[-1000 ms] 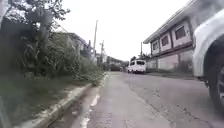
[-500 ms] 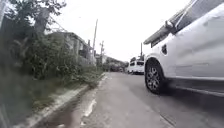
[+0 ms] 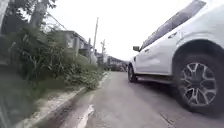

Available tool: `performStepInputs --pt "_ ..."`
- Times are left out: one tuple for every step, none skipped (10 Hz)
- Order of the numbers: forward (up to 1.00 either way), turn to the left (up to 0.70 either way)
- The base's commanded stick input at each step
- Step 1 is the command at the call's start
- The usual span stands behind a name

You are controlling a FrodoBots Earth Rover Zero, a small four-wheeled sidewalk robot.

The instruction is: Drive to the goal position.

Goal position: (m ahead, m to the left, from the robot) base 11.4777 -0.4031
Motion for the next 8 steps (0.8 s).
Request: performStepInputs --pt "0.7 0.0" --pt "0.7 0.0" --pt "0.7 0.0" --pt "0.7 0.0" --pt "0.7 0.02" --pt "0.7 0.04" --pt "0.7 0.06" --pt "0.7 0.06"
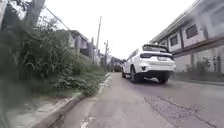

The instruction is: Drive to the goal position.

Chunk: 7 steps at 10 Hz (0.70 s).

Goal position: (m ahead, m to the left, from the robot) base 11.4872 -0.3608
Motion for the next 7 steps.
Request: performStepInputs --pt "0.7 0.06" --pt "0.7 0.03" --pt "0.7 0.02" --pt "0.7 0.02" --pt "0.7 0.02" --pt "0.7 0.02" --pt "0.7 0.02"
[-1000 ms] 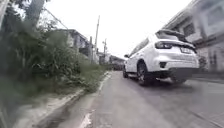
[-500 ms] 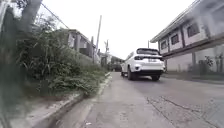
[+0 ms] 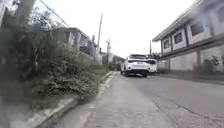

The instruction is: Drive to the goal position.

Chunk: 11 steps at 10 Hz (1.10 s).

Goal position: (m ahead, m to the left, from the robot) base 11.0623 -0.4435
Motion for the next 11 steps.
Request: performStepInputs --pt "0.7 0.02" --pt "0.7 0.01" --pt "0.7 0.0" --pt "0.7 0.0" --pt "0.7 0.0" --pt "0.7 0.0" --pt "0.7 0.0" --pt "0.7 0.0" --pt "0.7 0.0" --pt "0.7 -0.35" --pt "0.7 -0.35"
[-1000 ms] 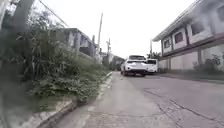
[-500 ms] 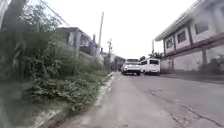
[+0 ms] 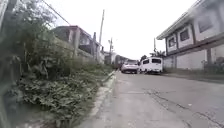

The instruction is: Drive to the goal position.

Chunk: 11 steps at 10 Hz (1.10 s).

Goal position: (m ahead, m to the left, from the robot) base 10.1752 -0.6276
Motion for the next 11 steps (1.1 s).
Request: performStepInputs --pt "0.7 -0.3" --pt "0.7 -0.13" --pt "0.7 0.0" --pt "0.7 0.0" --pt "0.7 0.0" --pt "0.7 0.0" --pt "0.7 0.0" --pt "0.7 -0.12" --pt "0.7 -0.32" --pt "0.7 -0.2" --pt "0.7 0.0"
